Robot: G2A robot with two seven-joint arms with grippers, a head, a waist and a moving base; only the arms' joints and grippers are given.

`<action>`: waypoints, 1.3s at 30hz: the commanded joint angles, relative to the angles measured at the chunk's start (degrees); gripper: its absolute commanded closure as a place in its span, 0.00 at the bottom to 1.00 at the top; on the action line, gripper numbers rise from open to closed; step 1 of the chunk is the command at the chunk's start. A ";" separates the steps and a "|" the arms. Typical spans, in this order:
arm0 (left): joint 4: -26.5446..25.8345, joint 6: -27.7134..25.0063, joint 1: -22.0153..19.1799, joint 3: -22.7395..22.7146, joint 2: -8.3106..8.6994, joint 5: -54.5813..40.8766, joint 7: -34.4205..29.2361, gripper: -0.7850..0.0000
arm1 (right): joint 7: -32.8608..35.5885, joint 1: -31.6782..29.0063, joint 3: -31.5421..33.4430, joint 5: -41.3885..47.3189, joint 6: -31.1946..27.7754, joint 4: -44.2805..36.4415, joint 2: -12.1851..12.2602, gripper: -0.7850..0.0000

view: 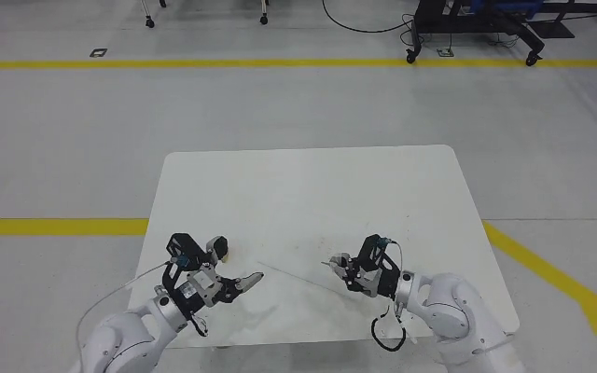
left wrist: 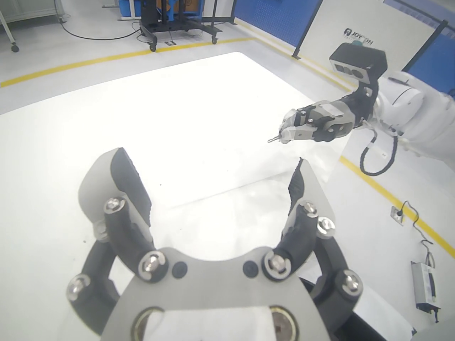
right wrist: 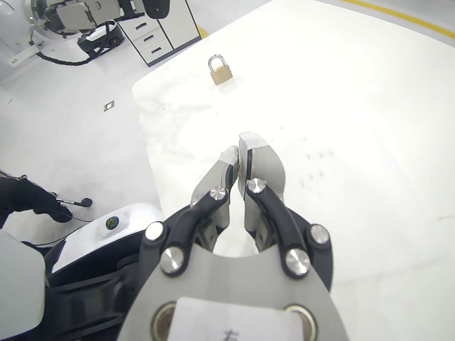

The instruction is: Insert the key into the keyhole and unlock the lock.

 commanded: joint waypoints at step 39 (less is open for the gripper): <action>25.38 -6.99 -20.15 19.01 0.40 -64.29 -31.55 0.58 | 29.41 18.43 -17.34 65.74 -2.02 21.84 1.86 1.00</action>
